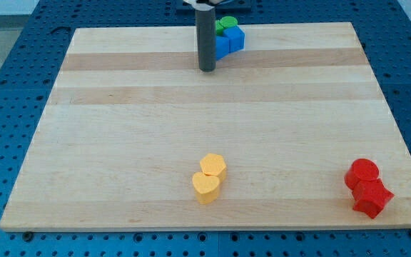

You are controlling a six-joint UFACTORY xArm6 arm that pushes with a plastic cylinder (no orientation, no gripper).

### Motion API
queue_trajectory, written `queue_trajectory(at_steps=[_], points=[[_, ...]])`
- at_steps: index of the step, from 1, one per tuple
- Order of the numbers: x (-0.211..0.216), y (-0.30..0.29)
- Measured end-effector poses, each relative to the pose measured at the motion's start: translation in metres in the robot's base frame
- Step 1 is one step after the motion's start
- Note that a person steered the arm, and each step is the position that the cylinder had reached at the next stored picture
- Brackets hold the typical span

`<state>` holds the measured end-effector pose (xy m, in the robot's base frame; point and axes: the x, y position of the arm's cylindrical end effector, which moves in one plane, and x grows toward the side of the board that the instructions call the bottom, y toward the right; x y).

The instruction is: Point your arm closer to the yellow hexagon

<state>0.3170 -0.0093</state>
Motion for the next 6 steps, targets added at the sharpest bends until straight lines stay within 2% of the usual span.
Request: queue_trajectory(at_steps=[4,5,6], points=[[-0.033,0.008],[-0.031,0.007],[0.013,0.009]])
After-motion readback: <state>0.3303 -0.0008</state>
